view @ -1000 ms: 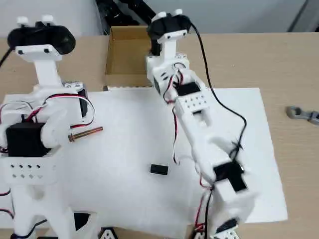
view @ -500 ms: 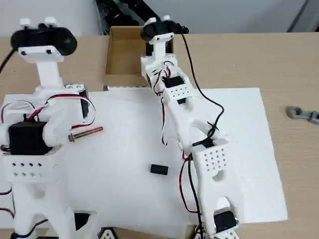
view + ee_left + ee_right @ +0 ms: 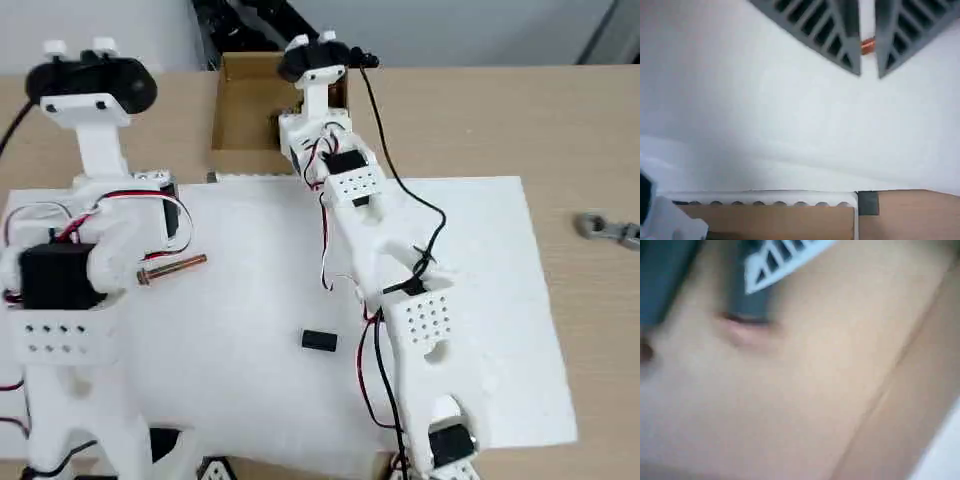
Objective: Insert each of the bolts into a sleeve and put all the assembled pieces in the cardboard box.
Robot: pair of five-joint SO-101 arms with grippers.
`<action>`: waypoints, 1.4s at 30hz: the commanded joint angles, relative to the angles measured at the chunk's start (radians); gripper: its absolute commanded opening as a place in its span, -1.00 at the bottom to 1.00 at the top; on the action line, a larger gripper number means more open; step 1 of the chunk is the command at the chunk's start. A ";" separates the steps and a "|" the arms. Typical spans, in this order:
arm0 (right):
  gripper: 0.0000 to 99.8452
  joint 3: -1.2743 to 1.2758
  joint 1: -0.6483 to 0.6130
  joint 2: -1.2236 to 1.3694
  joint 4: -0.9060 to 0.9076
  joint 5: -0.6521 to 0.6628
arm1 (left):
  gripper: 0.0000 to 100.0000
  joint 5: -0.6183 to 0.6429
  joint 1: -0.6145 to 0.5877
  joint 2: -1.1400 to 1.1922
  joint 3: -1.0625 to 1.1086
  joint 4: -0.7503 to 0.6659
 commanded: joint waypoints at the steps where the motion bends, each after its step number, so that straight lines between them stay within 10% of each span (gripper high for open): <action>1: -0.57 -0.052 -0.002 -0.048 0.035 -0.006 | -0.99 -0.066 -0.006 0.002 0.016 0.003; 9: -0.59 -0.052 -0.001 -0.213 0.179 -0.003 | -0.87 -0.155 -0.008 0.002 0.117 0.012; 14: -1.00 -0.052 0.024 -0.367 0.354 -0.003 | -0.86 -0.158 -0.008 0.021 0.180 0.003; 26: -0.99 -0.052 0.082 -0.736 0.980 -0.002 | -0.85 -0.341 -0.104 0.471 0.091 0.130; 42: -0.99 0.078 0.077 -1.181 1.225 0.098 | -0.71 -1.057 -0.236 0.694 -0.137 0.247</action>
